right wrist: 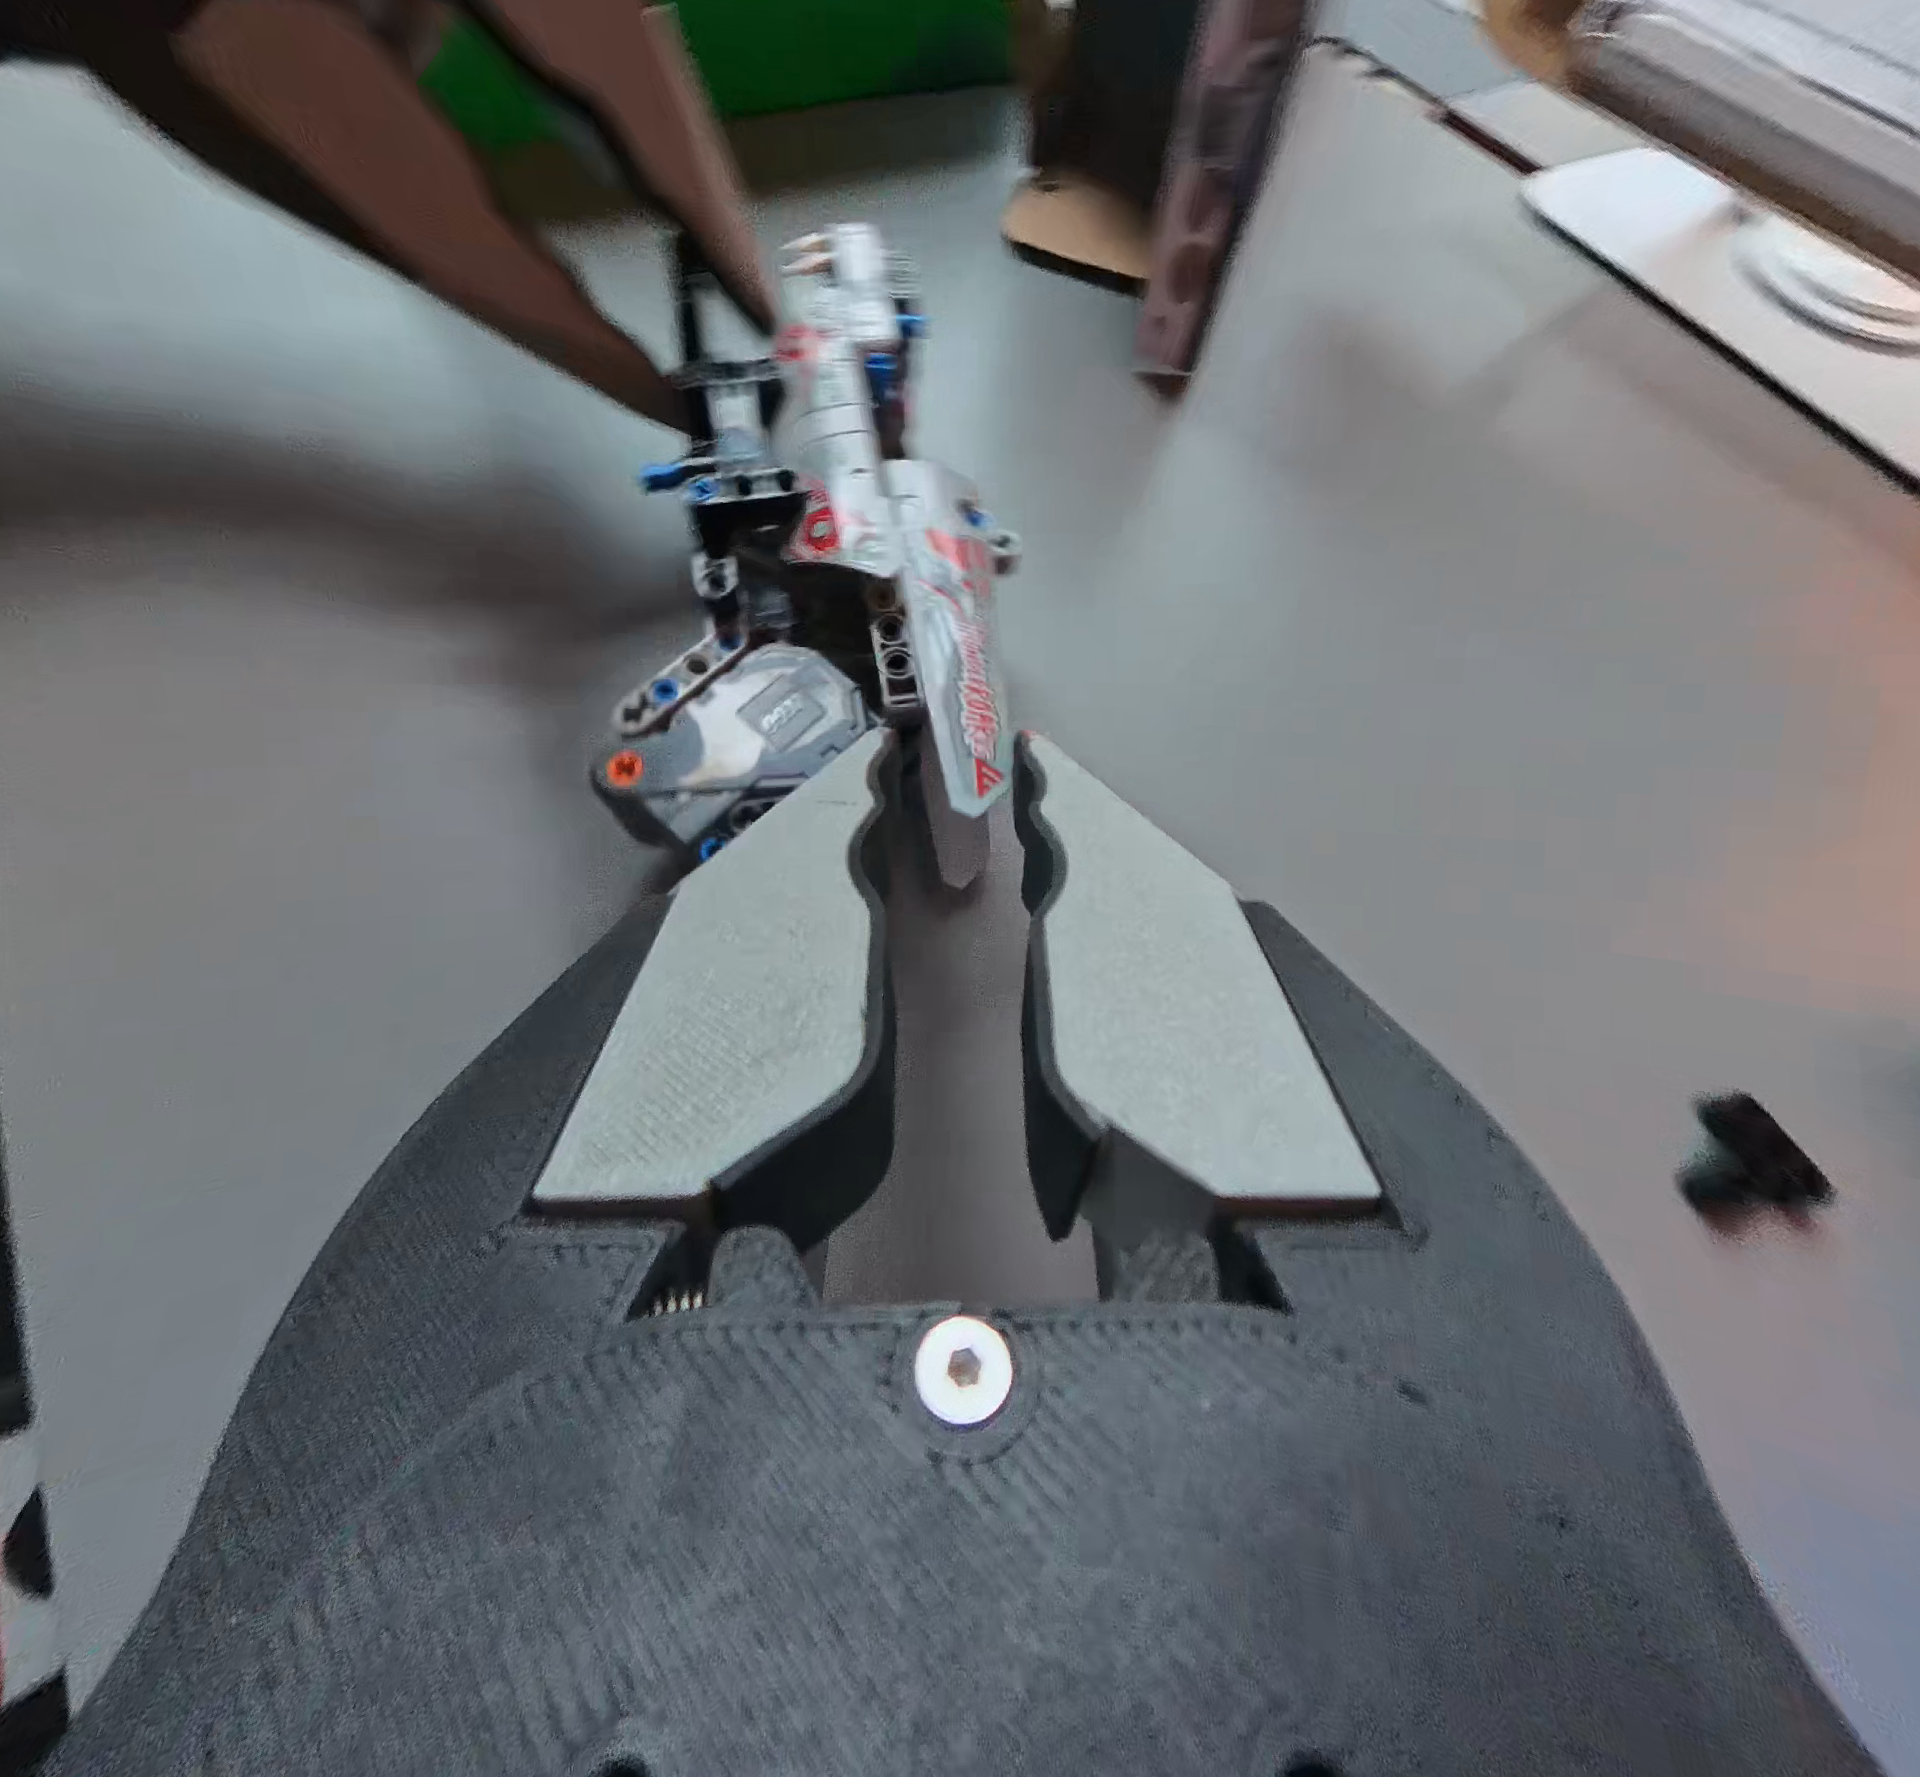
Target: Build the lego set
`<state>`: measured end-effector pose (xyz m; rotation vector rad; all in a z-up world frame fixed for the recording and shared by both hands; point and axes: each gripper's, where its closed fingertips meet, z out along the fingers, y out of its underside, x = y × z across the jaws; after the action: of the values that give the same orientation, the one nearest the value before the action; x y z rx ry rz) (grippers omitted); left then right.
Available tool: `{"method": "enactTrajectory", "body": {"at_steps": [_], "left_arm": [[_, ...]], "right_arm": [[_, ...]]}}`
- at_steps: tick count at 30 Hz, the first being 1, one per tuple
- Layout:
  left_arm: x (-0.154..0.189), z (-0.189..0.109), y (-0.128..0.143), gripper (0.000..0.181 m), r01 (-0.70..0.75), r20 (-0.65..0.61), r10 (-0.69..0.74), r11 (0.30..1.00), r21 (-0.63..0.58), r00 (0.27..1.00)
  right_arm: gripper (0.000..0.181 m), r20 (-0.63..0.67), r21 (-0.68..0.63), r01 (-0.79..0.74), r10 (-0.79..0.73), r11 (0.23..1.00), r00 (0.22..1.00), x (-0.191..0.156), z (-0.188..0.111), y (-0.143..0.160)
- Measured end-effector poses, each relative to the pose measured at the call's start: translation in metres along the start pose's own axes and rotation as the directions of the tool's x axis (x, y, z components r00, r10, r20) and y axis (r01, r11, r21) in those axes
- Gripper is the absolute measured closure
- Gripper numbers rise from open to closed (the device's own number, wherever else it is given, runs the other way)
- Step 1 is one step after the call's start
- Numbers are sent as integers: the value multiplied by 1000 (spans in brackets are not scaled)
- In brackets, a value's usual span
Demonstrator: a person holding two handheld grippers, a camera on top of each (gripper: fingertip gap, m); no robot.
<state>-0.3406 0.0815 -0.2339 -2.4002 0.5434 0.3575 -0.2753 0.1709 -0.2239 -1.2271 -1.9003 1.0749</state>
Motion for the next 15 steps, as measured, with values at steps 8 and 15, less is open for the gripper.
{"method": "enactTrajectory", "body": {"at_steps": [8, 15], "left_arm": [[28, -5, -10, 173, 177, -157, -194, 978, -111, 968], [34, 4, -24, 176, 338, -57, -335, 940, 52, 941]], "right_arm": [[163, 28, 80, 205, -208, 975, 978, -53, -8, -24], [177, 63, -49, -217, 220, 975, 973, -64, 3, 4]]}}
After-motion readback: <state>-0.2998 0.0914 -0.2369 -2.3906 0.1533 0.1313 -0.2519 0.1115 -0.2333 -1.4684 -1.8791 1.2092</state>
